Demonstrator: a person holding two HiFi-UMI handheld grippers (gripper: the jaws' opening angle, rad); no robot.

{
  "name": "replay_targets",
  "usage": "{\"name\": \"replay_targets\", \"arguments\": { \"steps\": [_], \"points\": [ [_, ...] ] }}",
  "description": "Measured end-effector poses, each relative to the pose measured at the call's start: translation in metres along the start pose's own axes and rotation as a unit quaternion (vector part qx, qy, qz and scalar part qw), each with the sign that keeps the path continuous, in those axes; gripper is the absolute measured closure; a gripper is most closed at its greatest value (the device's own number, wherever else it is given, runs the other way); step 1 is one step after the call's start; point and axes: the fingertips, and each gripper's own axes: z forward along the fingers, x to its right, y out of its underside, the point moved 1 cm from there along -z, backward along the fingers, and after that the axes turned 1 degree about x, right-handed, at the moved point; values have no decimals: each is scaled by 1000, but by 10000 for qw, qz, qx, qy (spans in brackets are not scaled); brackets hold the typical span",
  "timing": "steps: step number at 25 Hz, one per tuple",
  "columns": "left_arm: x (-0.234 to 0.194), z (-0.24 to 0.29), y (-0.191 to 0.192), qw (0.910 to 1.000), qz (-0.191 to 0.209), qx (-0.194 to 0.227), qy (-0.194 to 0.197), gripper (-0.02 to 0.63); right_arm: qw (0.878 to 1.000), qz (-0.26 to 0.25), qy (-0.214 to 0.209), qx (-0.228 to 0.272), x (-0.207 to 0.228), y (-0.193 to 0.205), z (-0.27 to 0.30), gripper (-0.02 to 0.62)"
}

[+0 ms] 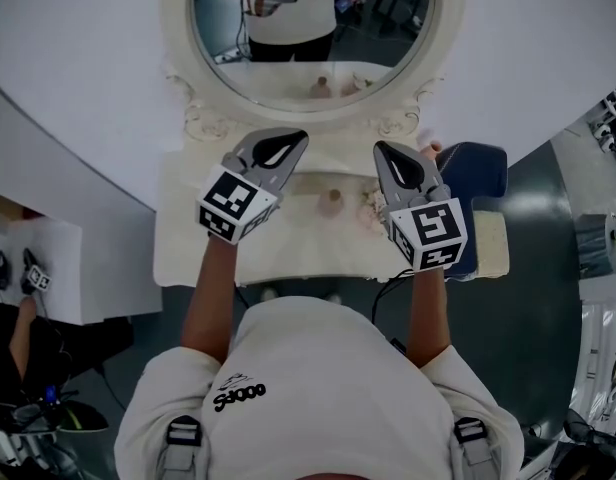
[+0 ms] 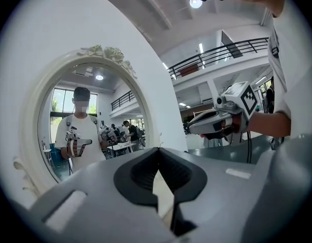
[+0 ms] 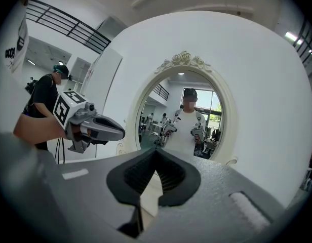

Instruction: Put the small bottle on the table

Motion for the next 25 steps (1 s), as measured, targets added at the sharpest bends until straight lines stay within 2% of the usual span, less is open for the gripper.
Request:
{"name": "replay_targets", "arguments": {
  "steps": [7, 25],
  "points": [
    [6, -6, -11, 9997, 245, 44, 8, 588, 9999, -158, -49, 48, -10, -9, -5, 594],
    [8, 0, -27, 9990, 387, 218, 46, 588, 9997, -200, -12, 140, -5, -19, -4, 594]
  ]
}}
